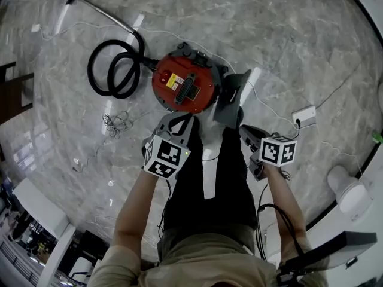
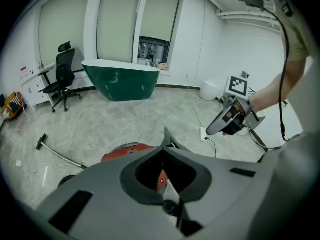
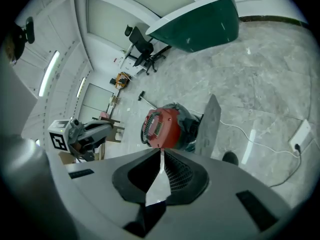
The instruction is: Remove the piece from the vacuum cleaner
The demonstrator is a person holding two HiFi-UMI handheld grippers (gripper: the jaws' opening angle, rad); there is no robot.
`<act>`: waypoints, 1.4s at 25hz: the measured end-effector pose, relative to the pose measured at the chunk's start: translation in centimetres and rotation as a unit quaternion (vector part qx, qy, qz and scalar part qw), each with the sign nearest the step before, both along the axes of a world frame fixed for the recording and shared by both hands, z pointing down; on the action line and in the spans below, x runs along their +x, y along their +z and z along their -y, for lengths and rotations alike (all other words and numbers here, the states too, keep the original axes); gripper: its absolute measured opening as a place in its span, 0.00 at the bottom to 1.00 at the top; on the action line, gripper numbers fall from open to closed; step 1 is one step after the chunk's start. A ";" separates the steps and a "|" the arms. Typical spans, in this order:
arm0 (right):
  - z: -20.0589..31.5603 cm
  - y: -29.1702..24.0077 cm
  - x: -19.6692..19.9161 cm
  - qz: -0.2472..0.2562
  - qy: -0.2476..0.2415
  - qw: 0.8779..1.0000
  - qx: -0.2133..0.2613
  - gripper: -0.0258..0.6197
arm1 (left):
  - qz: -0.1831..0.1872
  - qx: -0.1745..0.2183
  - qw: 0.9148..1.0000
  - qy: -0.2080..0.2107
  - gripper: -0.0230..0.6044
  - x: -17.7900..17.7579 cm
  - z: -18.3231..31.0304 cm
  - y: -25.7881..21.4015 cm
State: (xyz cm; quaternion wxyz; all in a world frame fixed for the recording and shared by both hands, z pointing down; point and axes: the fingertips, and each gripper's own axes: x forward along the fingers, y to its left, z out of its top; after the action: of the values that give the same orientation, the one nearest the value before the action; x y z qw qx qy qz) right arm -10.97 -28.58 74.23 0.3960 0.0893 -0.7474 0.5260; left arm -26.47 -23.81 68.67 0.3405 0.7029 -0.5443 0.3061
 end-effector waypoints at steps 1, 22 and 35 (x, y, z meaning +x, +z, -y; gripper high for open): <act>0.0 1.1 0.4 -0.014 0.001 1.000 0.013 0.04 | -0.003 0.002 1.000 -0.005 0.03 0.1 -0.1 0.8; 2.9 18.0 -2.3 -0.142 -0.027 0.989 0.037 0.44 | 0.060 -0.009 0.998 -0.027 0.03 -1.7 -0.1 9.5; 2.8 18.8 -2.9 -0.138 -0.024 0.990 0.018 0.44 | 0.017 -0.017 0.999 -0.031 0.03 -0.1 -0.8 10.3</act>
State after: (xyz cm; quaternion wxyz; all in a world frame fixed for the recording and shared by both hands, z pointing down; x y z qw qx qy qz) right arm -13.87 -31.40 93.01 0.5058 0.1503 -0.6968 0.4858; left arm -26.57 -23.01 78.96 0.3526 0.6745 -0.5660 0.3168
